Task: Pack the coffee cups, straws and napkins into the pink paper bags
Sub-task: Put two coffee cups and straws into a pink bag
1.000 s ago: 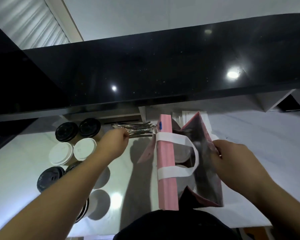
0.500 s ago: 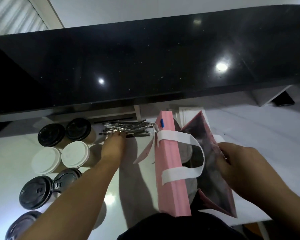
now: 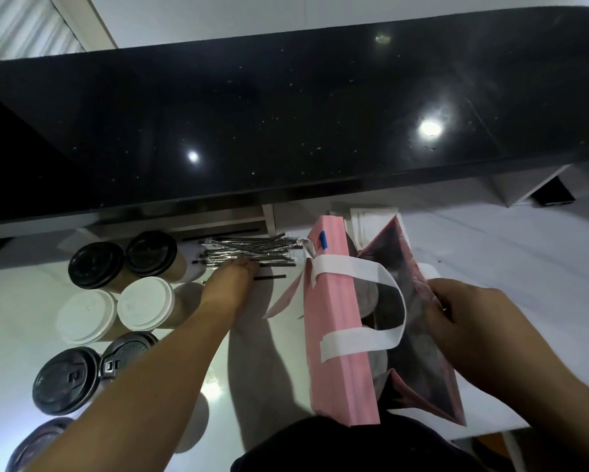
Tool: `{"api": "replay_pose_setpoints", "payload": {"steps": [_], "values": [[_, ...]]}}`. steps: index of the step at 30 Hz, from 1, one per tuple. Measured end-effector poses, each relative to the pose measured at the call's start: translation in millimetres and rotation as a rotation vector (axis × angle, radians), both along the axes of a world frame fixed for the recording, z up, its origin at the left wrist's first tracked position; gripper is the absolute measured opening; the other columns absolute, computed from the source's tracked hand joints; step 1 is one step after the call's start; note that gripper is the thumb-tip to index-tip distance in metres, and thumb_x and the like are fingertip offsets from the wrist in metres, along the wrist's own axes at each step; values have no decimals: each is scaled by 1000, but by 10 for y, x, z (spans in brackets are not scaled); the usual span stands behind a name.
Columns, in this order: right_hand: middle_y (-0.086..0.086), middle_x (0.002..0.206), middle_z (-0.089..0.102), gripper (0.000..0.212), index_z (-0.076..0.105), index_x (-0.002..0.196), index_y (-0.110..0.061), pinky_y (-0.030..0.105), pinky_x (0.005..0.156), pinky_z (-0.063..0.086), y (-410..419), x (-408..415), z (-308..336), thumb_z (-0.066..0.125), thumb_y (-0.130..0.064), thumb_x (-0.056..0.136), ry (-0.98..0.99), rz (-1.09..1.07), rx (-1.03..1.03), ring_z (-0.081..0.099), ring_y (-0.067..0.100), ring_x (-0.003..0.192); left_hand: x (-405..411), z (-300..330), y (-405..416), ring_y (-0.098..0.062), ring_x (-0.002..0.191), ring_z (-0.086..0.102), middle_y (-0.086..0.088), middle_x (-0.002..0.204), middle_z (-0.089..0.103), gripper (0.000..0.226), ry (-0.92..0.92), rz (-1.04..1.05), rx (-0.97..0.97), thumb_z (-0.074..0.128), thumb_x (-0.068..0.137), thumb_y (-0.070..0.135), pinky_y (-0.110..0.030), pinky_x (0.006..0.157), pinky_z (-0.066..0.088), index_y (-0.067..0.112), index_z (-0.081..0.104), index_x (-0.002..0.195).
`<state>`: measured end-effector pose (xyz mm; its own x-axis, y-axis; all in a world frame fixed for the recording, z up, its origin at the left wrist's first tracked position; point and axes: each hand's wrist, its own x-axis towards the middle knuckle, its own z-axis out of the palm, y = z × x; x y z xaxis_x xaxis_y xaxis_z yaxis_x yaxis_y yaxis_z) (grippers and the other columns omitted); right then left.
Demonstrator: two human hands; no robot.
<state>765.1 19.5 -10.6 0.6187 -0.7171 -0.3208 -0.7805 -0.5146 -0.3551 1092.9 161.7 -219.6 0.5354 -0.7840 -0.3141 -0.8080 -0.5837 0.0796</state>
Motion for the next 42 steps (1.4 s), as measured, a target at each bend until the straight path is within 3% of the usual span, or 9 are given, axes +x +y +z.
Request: {"api": "replay_pose_setpoints", "payload": {"steps": [8, 14, 20, 25, 29, 34, 37, 40, 42], "values": [[-1, 63, 65, 34, 65, 82, -23, 43, 57, 54, 13, -18, 3, 43, -37, 104, -9, 0, -26, 60, 16, 56, -17, 40, 2, -32, 120, 60, -8, 129, 62, 39, -2, -20, 4, 53, 99, 10, -40, 93, 53, 20, 63, 135], [-3, 69, 69, 35, 68, 90, -24, 36, 57, 55, 9, -20, -15, 41, -40, 105, -8, -9, -5, 62, 14, 59, -58, 41, 45, -33, 123, 58, -4, 140, 55, 50, 35, 10, -66, 54, 99, 9, -40, 91, 53, 24, 54, 147], [-2, 65, 67, 35, 66, 85, -23, 40, 57, 56, 5, -28, -34, 42, -39, 104, -11, -3, -18, 61, 16, 57, -138, 17, 131, -32, 118, 57, -9, 132, 61, 33, 20, 13, -178, 52, 104, 12, -36, 92, 47, 18, 66, 133], [-7, 63, 63, 33, 63, 82, -28, 23, 49, 38, 7, -32, -53, 42, -40, 105, -31, 15, -28, 59, 11, 55, -157, 189, 72, -31, 120, 60, -7, 127, 65, 32, -33, -66, 104, 50, 103, 22, -37, 91, 51, 21, 66, 131], [-10, 61, 58, 32, 56, 76, -30, 22, 49, 33, 10, -28, -53, 43, -41, 104, -38, 53, -43, 56, 11, 55, -235, 301, 70, -30, 110, 67, -6, 121, 68, 28, -11, -130, 248, 46, 104, 30, -39, 85, 54, 24, 64, 126], [-4, 62, 61, 37, 59, 79, -24, 35, 53, 49, -7, -61, -85, 39, -44, 103, -62, 73, -54, 57, 15, 56, -268, 346, 231, -37, 109, 65, -11, 123, 58, 22, -5, -40, 122, 47, 105, 18, -41, 78, 47, 14, 54, 125], [-4, 63, 62, 41, 59, 78, -25, 36, 56, 50, -30, -74, -100, 35, -46, 103, -56, 63, -59, 57, 15, 58, -186, 410, 300, -37, 104, 63, -12, 118, 58, 19, 66, 31, -22, 48, 100, 10, -39, 73, 41, 16, 50, 117], [-7, 66, 62, 41, 57, 78, -28, 34, 57, 51, -59, -73, -124, 32, -47, 103, -13, 54, -44, 58, 13, 61, -109, 491, 319, -36, 80, 62, -13, 92, 63, 23, 86, 115, -109, 48, 100, 13, -40, 64, 41, 29, 31, 101], [-8, 68, 63, 41, 58, 79, -29, 35, 59, 53, -77, -77, -139, 31, -48, 103, -8, 59, -53, 59, 13, 62, -87, 538, 311, -36, 71, 61, -11, 80, 61, 21, 100, 175, -175, 48, 101, 16, -42, 60, 45, 29, 31, 101]]}}
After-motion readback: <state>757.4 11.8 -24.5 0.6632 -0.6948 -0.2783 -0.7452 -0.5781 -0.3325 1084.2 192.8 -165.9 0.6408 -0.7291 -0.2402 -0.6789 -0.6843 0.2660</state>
